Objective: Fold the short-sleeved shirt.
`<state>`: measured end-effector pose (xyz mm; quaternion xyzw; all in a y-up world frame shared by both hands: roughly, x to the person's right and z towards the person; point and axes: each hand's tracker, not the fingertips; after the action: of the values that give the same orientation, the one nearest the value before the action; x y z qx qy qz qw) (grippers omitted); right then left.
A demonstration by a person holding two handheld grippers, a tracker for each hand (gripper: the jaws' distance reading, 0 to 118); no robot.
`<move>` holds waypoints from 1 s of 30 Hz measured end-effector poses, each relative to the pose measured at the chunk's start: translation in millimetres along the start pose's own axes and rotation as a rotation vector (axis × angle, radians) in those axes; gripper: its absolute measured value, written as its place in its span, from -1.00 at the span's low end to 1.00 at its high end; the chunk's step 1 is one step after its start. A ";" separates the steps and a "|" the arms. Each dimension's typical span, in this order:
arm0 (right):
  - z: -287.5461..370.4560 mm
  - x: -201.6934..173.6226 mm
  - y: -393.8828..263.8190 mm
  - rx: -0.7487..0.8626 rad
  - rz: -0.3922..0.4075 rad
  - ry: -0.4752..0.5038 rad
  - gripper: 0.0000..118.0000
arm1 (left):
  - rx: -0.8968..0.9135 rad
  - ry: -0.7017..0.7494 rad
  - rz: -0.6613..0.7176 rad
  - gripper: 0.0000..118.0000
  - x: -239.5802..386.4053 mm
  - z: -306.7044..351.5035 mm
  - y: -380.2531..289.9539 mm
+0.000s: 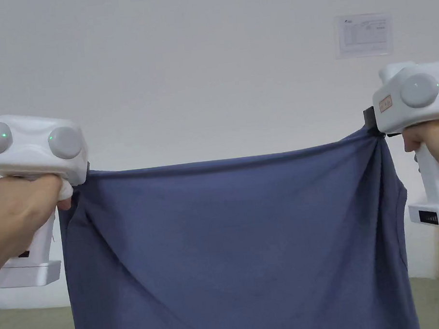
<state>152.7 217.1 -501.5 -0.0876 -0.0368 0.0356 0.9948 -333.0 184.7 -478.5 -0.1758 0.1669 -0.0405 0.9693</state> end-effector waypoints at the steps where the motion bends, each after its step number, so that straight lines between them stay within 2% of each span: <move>1: -7.1 -1.4 -6.1 -0.008 0.001 -0.007 -1.00 | 0.001 0.001 0.008 -0.93 3.1 -7.4 -5.0; 6: -51.9 -7.2 -57.9 -0.082 -0.017 0.000 -1.00 | -0.066 0.014 -0.006 -0.93 22.5 -59.3 -46.0; 8: -66.0 -11.2 -79.3 -0.119 0.006 -0.016 -1.00 | -0.085 0.015 -0.024 -0.93 30.2 -77.0 -68.0; 11: -76.3 -14.7 -121.7 -0.168 -0.002 -0.002 -1.00 | -0.136 -0.004 -0.041 -0.93 38.1 -96.8 -105.0; 13: -71.0 -14.7 -151.0 -0.208 0.019 0.005 -1.00 | -0.181 -0.017 -0.082 -0.93 41.7 -100.1 -130.3; 14: -64.7 -13.9 -167.2 -0.228 0.055 0.010 -1.00 | -0.185 -0.028 -0.094 -0.93 42.7 -98.0 -144.8; 16: -43.2 -9.6 -196.5 -0.258 0.078 0.021 -1.00 | -0.223 -0.040 -0.128 -0.93 41.5 -85.5 -172.2; 20: 13.7 6.8 -250.8 -0.312 -0.008 0.079 -1.00 | -0.267 -0.087 -0.119 -0.93 22.1 -47.4 -225.4; 22: 52.4 13.5 -277.0 -0.302 -0.008 0.105 -1.00 | -0.291 -0.115 -0.115 -0.93 10.1 -21.4 -251.0; 23: 74.6 20.8 -291.3 -0.309 0.020 0.158 -1.00 | -0.291 -0.116 -0.107 -0.93 3.6 -5.3 -266.0; 25: 111.8 27.4 -314.9 -0.330 0.026 0.170 -1.00 | -0.289 -0.143 -0.137 -0.93 -9.0 26.8 -291.3; 26: 134.5 32.5 -330.2 -0.344 -0.002 0.197 -1.00 | -0.301 -0.142 -0.149 -0.93 -15.3 41.8 -306.3; 28: 168.9 39.1 -356.6 -0.370 0.010 0.198 -1.00 | -0.320 -0.169 -0.146 -0.93 -29.9 70.5 -332.8; 30: 210.5 44.4 -386.3 -0.412 -0.020 0.223 -1.00 | -0.340 -0.201 -0.112 -0.93 -45.5 108.4 -360.9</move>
<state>205.0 -122.7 -223.5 -0.2918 0.0662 0.0077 0.9542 -346.4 -111.0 -240.9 -0.3493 0.0636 -0.0480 0.9336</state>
